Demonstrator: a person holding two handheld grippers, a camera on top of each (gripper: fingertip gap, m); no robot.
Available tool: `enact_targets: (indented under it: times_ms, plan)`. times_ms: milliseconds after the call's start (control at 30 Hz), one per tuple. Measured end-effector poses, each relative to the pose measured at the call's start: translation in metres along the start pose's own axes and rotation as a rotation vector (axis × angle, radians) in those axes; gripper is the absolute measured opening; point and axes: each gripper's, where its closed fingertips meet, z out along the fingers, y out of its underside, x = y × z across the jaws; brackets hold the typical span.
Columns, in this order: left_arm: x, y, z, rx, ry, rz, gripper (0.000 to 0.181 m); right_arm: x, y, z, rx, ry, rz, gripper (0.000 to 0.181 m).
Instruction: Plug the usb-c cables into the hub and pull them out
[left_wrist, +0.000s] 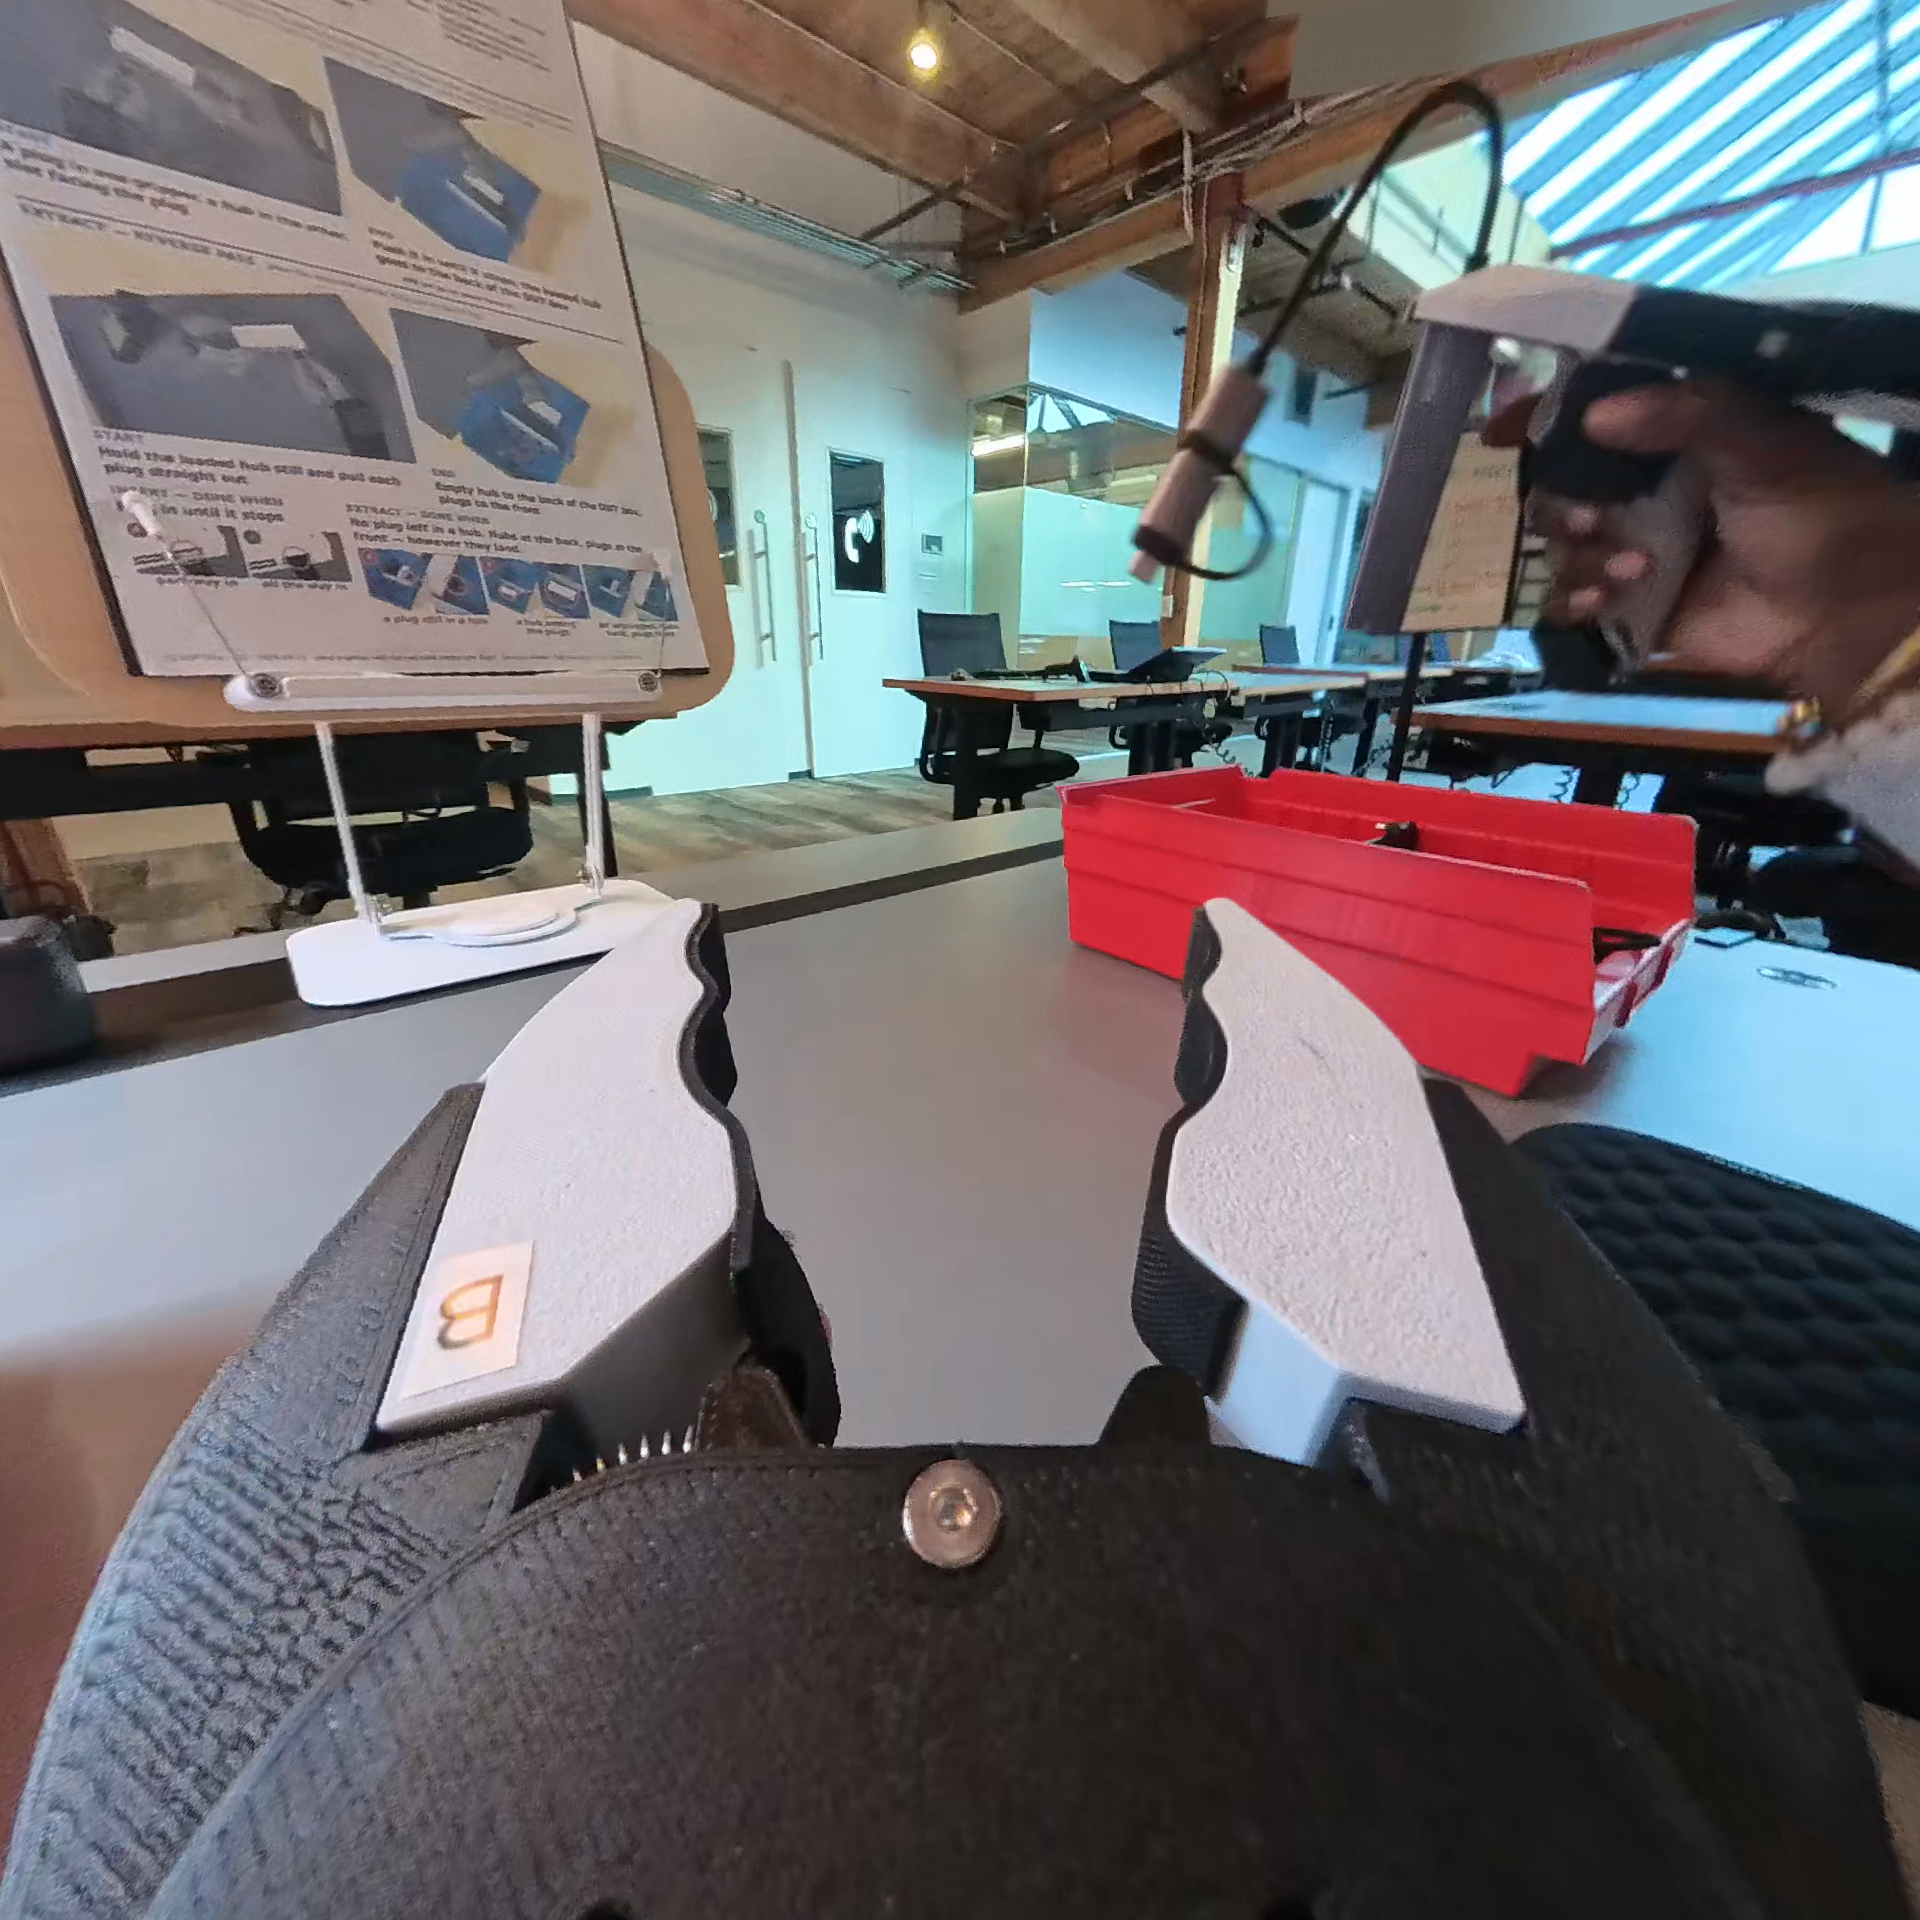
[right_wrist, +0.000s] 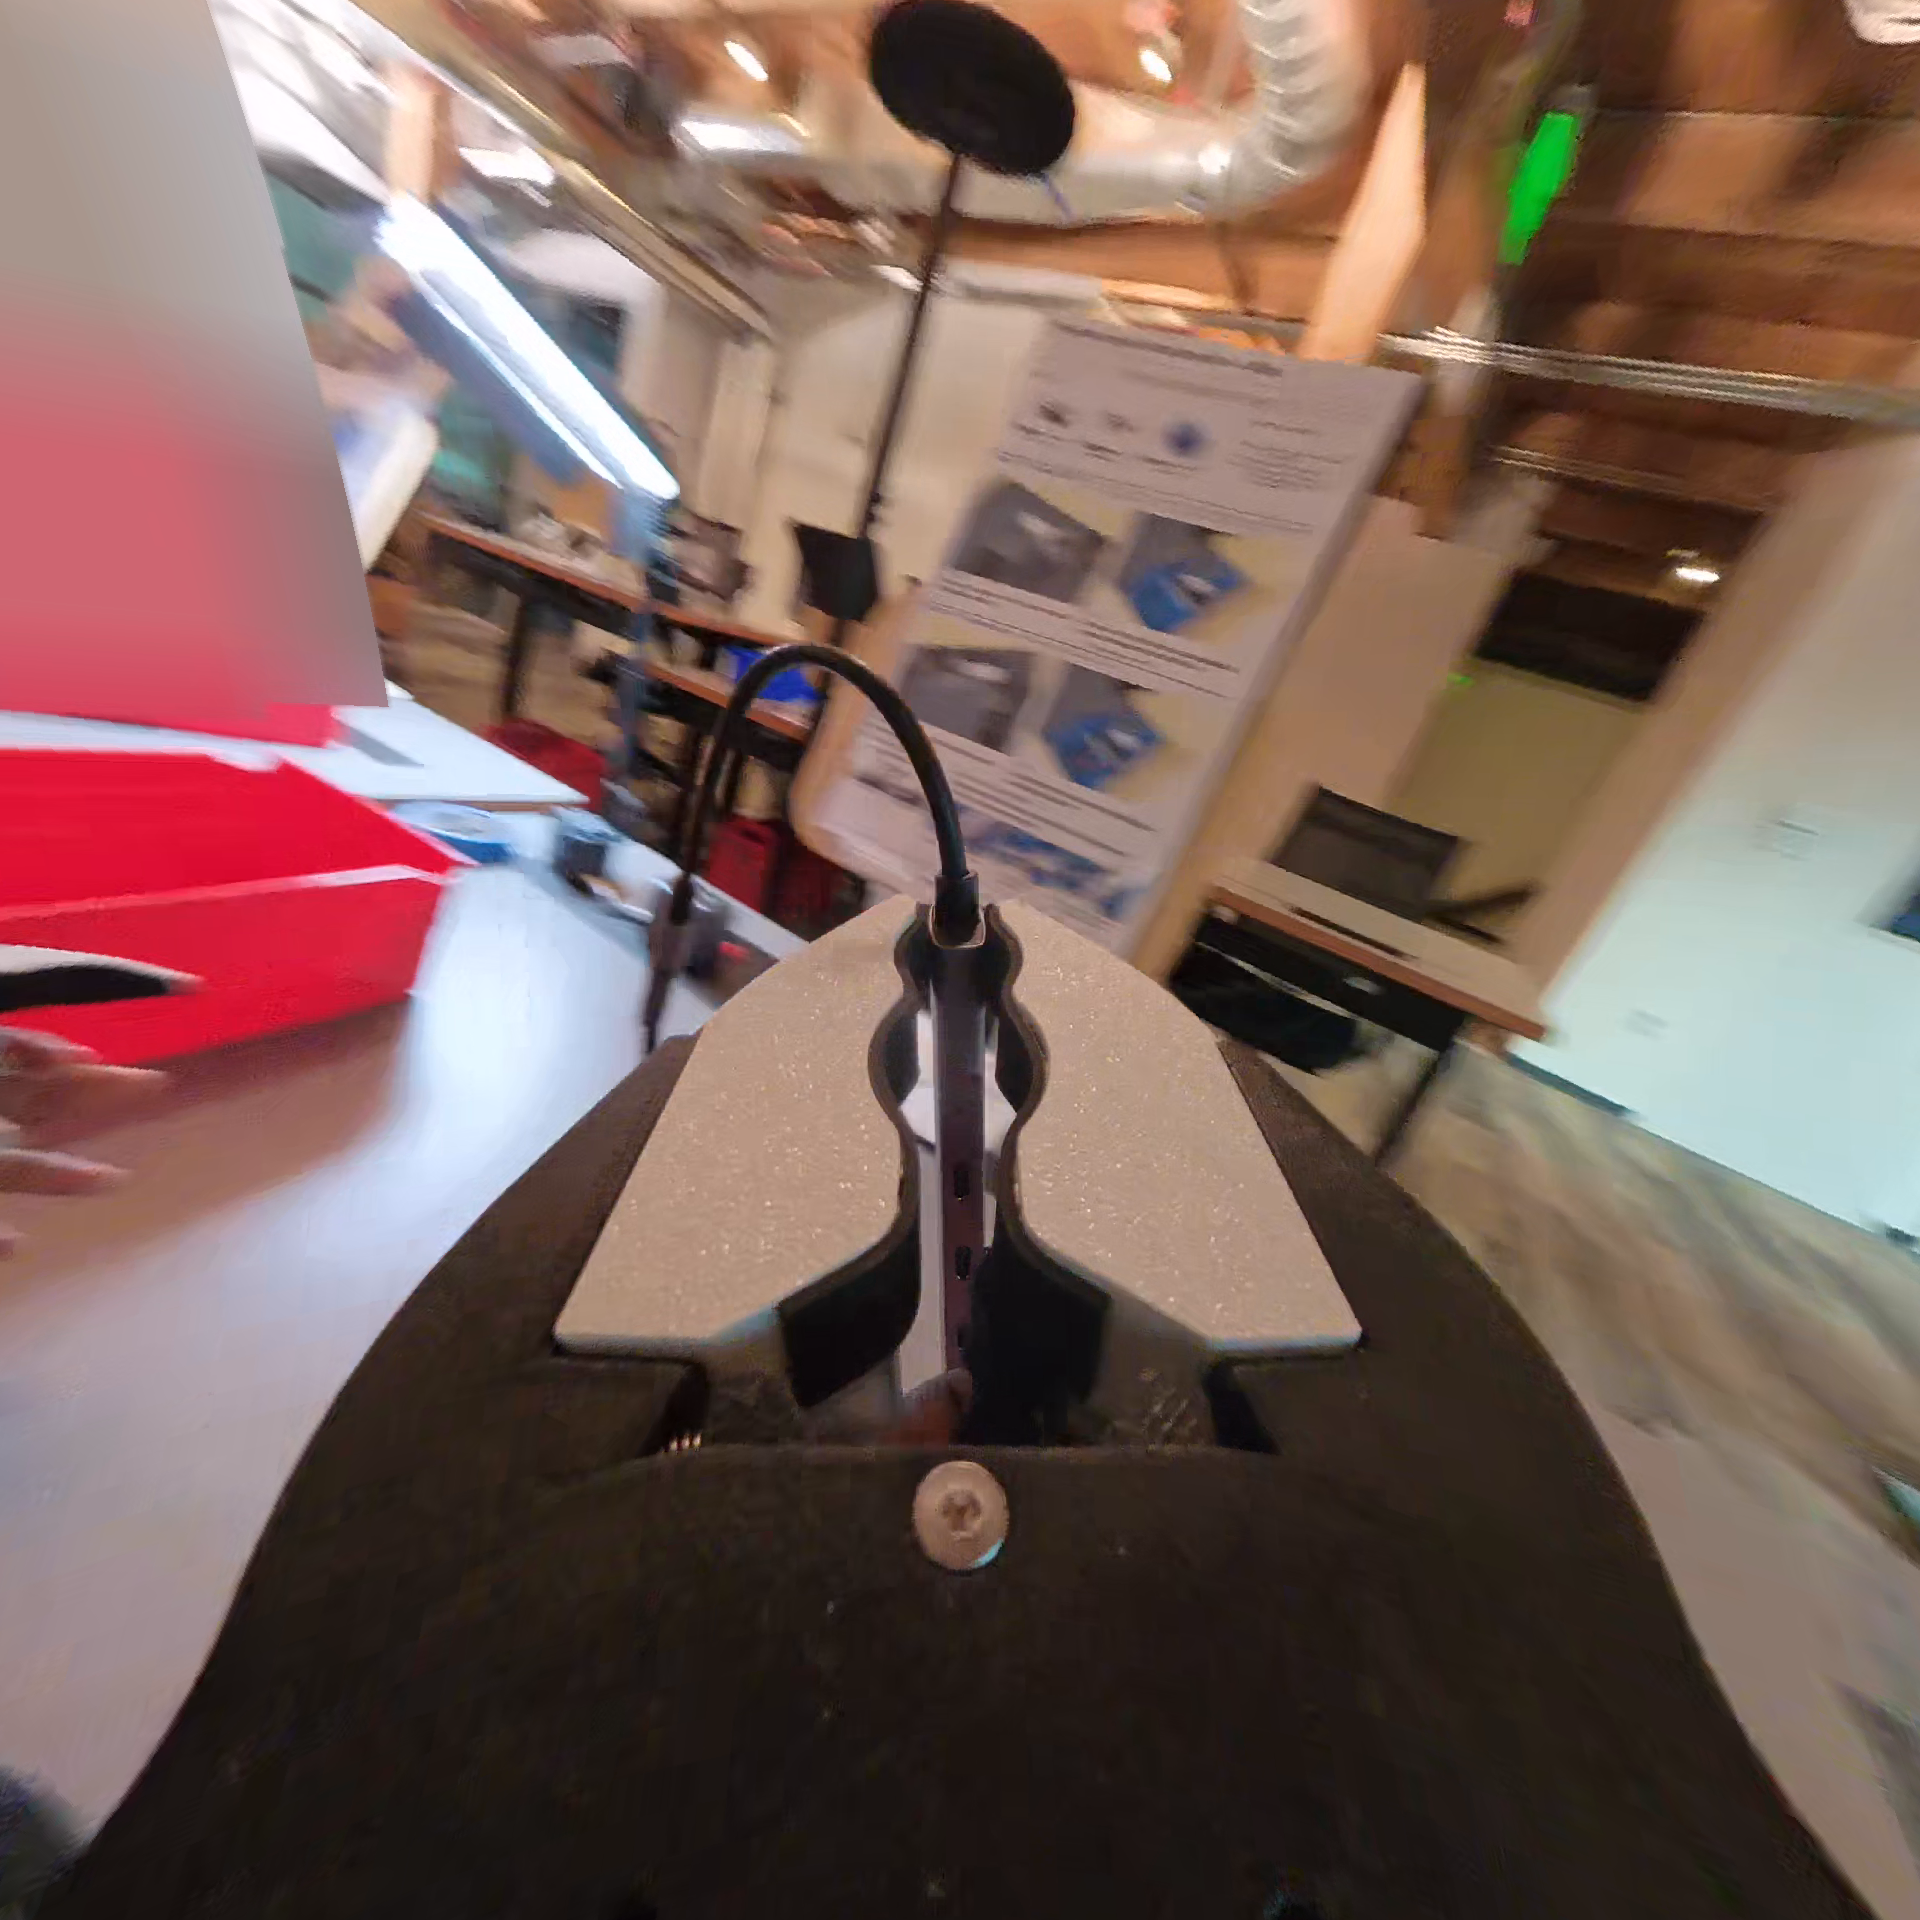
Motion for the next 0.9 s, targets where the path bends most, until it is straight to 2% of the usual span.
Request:
enact_targets:
  times_ms: [167, 267, 367, 500, 667, 833, 900]
  plan:
    - [0.002, 0.004, 0.002, -0.024, 0.007, 0.025, 0.08, 0.122, 0.02, -0.03, -0.218, 0.319, -0.214, 0.009]
    - [0.0, 0.004, 0.002, -0.024, -0.006, 0.019, 0.078, 0.155, 0.05, -0.039, -0.367, 0.327, -0.32, 0.009]
    - [0.0, 0.004, 0.001, -0.021, -0.002, 0.011, 0.078, 0.165, 0.09, -0.038, -0.515, 0.247, -0.434, 0.009]
    - [0.004, 0.004, 0.002, -0.021, 0.019, 0.024, 0.079, 0.154, 0.139, -0.027, -0.641, 0.112, -0.439, 0.01]
    - [0.016, 0.004, 0.003, -0.014, 0.082, 0.047, 0.092, 0.131, 0.193, -0.017, -0.733, 0.027, -0.354, 0.01]
    - [0.017, 0.005, 0.003, -0.019, 0.09, 0.048, 0.092, 0.125, 0.235, -0.022, -0.827, 0.053, -0.122, 0.011]
    - [0.017, 0.005, 0.004, -0.023, 0.091, 0.042, 0.092, 0.128, 0.242, -0.024, -0.84, 0.096, -0.048, 0.028]
